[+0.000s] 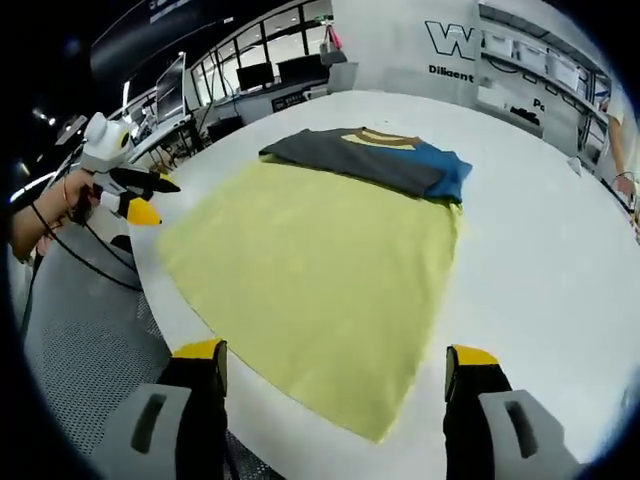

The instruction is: Fold the garment on the visible template until the final outline fits inside the template.

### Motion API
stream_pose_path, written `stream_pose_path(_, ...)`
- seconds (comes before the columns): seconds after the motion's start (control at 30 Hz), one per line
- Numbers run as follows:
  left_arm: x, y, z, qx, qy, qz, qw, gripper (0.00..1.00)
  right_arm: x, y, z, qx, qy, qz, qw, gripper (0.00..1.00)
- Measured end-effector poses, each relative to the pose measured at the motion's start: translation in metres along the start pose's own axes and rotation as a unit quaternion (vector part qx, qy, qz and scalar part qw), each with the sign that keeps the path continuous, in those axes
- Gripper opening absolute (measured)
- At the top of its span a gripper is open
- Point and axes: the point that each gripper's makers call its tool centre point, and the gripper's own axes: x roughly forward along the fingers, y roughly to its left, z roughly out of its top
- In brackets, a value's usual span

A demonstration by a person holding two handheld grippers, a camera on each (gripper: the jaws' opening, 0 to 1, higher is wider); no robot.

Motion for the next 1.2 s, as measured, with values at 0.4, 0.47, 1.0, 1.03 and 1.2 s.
stream_pose_path(0.4, -0.020, -0.007, -0.015, 0.008, 0.003, -0.012, 0.9999, 0.71, -0.028, 0.014, -0.040, 0.003, 0.024, 0.009, 0.9997, 0.73)
stream_pose_path(0.47, -0.022, -0.008, -0.015, 0.008, 0.002, -0.014, 0.9999, 0.69, -0.032, 0.018, -0.045, 0.001, 0.026, 0.013, 0.9996, 0.72)
stream_pose_path(1.0, -0.049, -0.020, -0.054, 0.034, 0.030, -0.026, 0.9986, 0.39, -0.077, 0.046, -0.110, 0.004, 0.063, 0.025, 0.9977, 0.45)
stream_pose_path(1.03, -0.052, -0.020, -0.056, 0.036, 0.033, -0.027, 0.9984, 0.38, -0.080, 0.046, -0.113, 0.006, 0.063, 0.022, 0.9977, 0.43)
stream_pose_path(1.2, -0.060, -0.025, -0.069, 0.029, 0.044, -0.039, 0.9978, 0.30, -0.087, 0.048, -0.135, 0.015, 0.081, 0.010, 0.9966, 0.35)
